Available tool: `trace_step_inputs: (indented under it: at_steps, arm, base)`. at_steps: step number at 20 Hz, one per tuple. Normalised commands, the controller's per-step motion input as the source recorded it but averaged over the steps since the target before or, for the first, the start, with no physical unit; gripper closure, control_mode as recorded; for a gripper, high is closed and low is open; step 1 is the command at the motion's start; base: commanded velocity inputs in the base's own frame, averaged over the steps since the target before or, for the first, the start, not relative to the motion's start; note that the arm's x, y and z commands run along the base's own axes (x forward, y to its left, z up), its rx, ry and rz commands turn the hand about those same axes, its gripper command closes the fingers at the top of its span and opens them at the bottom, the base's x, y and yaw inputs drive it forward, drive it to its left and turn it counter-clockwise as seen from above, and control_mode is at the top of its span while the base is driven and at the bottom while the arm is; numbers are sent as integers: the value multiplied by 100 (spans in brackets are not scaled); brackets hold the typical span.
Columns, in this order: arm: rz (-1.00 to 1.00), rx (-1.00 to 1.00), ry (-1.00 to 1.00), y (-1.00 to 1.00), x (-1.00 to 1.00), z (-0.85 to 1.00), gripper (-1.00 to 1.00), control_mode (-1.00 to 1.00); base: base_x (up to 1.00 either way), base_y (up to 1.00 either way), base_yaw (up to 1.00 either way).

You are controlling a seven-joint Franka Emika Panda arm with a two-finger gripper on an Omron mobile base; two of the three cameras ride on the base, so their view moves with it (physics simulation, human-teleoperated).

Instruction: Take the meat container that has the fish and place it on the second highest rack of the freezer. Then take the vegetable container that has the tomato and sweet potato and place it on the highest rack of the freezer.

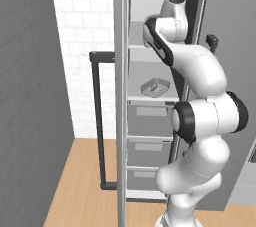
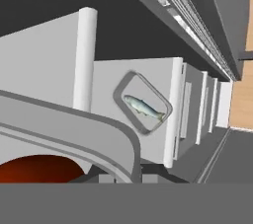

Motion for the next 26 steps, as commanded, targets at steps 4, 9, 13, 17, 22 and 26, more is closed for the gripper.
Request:
trace_step_inputs:
  at_steps: [4,9,13,17,22,26]
  arm:
    - [-5,0,0,0,72,0,100,-100]
    - [0,0,0,0,62,0,100,-100]
    - [0,0,0,0,67,0,100,-100]
    - [0,0,0,-1,64,0,100,-100]
    - [0,0,0,-1,62,0,-100,-100]
    - [-2,0,0,-12,39,0,-100,-100]
  base:
    - [0,0,0]
    - [0,0,0]
    - [0,0,0]
    - [0,0,0]
    - [0,0,0]
    - [0,0,0]
